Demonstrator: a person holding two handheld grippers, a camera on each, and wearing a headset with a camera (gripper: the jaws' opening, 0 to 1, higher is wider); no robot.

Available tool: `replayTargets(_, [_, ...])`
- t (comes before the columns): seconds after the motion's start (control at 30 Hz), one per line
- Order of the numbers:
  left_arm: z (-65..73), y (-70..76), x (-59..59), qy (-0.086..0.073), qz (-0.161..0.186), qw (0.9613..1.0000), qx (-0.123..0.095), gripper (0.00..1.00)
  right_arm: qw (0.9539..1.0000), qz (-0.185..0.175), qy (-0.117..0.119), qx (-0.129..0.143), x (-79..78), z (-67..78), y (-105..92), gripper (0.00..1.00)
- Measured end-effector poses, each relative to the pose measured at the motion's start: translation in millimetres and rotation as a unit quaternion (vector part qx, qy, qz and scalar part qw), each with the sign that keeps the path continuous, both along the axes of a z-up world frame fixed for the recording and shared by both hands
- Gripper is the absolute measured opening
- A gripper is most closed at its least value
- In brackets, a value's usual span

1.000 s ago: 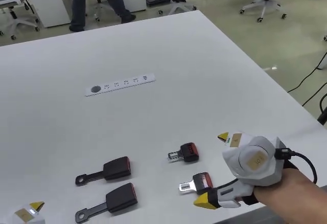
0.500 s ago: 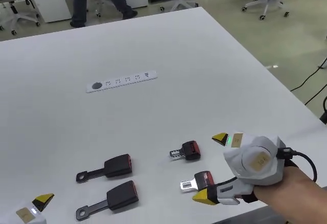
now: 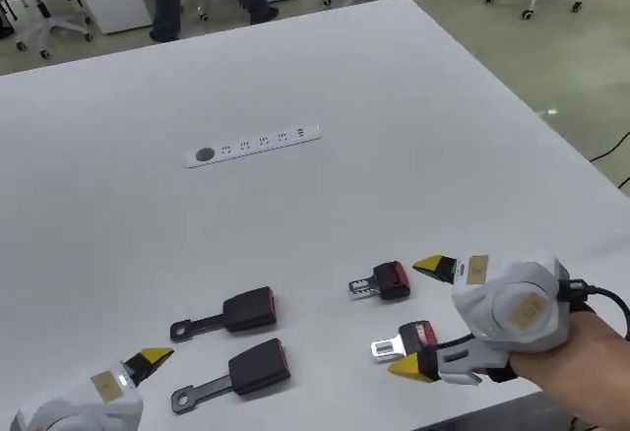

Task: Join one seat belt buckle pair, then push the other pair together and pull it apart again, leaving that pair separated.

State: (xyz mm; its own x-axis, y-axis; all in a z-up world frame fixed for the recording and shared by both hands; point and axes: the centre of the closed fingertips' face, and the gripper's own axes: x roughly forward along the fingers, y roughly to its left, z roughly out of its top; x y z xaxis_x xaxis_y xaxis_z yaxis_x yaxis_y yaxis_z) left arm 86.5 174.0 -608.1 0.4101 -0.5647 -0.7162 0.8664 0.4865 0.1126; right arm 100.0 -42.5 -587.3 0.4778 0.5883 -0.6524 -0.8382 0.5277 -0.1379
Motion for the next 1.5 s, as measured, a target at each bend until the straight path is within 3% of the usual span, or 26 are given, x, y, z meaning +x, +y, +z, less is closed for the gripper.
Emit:
replayTargets(0.1, [1.1,-10.8,5.1,-0.004,-0.022,0.9998,-0.002,0.69,0.9999,0.011,0.010,-0.006,-0.5,-3.9,3.8,0.65])
replayTargets(0.27, [-7.8,-24.7,11.4,0.008,-0.049,0.9987,0.004,0.65,0.9991,0.026,0.027,-0.018,0.3,-19.6,1.8,0.58])
replayTargets(0.4, [-20.8,-26.3,14.4,0.023,-0.066,0.9975,0.011,0.63,0.9978,0.042,0.038,-0.034,0.1,-29.2,-4.0,0.54])
replayTargets(0.53, [-31.4,-26.9,24.3,0.018,-0.079,0.9965,0.022,0.58,0.9961,0.047,0.054,-0.052,2.6,-44.8,-14.3,0.47])
replayTargets(0.77, [-45.6,-31.0,30.2,0.038,-0.103,0.9934,0.033,0.50,0.9912,0.079,0.071,-0.079,0.5,-69.3,-21.0,0.44])
replayTargets(0.97, [-57.5,-39.8,27.9,0.053,-0.131,0.9886,0.053,0.44,0.9877,0.092,0.078,-0.099,0.7,-73.3,-25.7,0.40])
replayTargets(1.17, [-68.5,-41.9,30.7,0.051,-0.151,0.9850,0.066,0.40,0.9829,0.115,0.087,-0.115,-1.5,-81.9,-31.5,0.36])
replayTargets(1.23, [-69.8,-42.4,32.8,0.041,-0.153,0.9848,0.073,0.39,0.9831,0.117,0.091,-0.108,-0.7,-86.1,-30.6,0.37])
replayTargets(1.5, [-74.0,-49.1,34.1,0.048,-0.157,0.9842,0.066,0.34,0.9802,0.122,0.106,-0.115,-2.2,-96.8,-33.6,0.34])
